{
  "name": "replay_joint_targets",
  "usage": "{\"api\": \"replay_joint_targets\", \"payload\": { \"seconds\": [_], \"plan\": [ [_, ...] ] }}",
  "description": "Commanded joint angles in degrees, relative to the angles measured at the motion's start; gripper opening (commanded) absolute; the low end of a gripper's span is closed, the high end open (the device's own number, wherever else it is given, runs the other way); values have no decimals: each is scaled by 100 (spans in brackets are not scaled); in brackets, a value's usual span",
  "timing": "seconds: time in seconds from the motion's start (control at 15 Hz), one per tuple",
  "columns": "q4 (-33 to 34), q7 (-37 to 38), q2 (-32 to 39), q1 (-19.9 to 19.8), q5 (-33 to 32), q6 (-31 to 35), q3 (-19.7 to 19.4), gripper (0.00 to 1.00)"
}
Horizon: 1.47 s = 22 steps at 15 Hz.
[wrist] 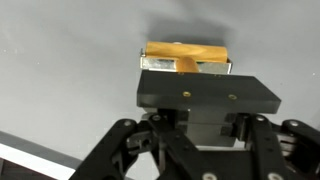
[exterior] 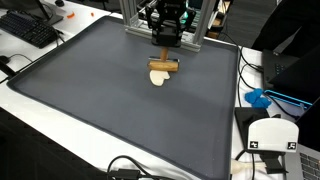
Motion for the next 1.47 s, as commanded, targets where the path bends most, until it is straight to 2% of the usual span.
{"api": "replay_joint_targets", "payload": {
  "seconds": [0.0,0.33,0.93,1.13,1.4],
  "plan": [
    [-104,87,-50,1,45,365,18,35],
    [-185,230,26,28,0,880,15,35],
    [-246,568,138,69,-165,1347,-30,35],
    [-261,692,142,80,-220,1365,-42,35],
    [-321,779,33,69,-222,1028,-48,35]
  ]
}}
